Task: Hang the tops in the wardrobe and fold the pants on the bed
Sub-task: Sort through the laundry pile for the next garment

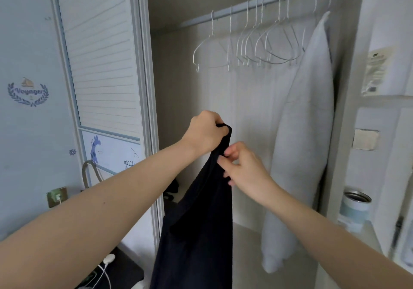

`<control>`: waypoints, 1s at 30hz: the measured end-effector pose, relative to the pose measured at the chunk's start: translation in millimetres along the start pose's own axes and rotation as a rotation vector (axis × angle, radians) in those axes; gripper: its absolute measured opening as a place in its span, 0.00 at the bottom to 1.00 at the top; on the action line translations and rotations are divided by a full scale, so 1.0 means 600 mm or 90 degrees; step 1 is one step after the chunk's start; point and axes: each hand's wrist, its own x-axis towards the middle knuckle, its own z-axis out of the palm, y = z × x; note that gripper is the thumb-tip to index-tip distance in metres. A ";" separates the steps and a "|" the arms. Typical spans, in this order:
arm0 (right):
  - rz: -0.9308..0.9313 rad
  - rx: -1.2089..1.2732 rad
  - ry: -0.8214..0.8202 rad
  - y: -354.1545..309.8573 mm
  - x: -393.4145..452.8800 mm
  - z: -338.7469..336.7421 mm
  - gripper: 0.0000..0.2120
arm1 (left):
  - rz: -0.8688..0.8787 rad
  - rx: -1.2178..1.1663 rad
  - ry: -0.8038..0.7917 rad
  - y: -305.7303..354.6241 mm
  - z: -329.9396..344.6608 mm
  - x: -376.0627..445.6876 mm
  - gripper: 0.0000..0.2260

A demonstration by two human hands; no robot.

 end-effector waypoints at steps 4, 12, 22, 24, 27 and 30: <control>0.114 0.200 -0.028 0.006 0.026 -0.001 0.05 | -0.064 -0.103 -0.044 0.001 0.009 0.007 0.05; 0.182 0.173 -0.080 0.042 0.073 0.026 0.09 | -0.115 -0.011 -0.052 -0.054 -0.010 0.024 0.09; 0.180 -0.361 -0.166 0.118 0.146 0.068 0.06 | -0.008 -0.035 0.080 -0.222 -0.122 0.155 0.13; 0.226 -0.316 -0.158 0.116 0.151 0.029 0.10 | -0.026 -0.017 0.085 -0.245 -0.129 0.166 0.13; 0.310 -0.135 -0.124 0.102 0.155 -0.005 0.10 | -0.005 0.051 0.060 -0.289 -0.140 0.159 0.13; 0.316 0.011 -0.054 0.061 0.174 -0.035 0.07 | 0.020 0.185 0.041 -0.333 -0.125 0.160 0.11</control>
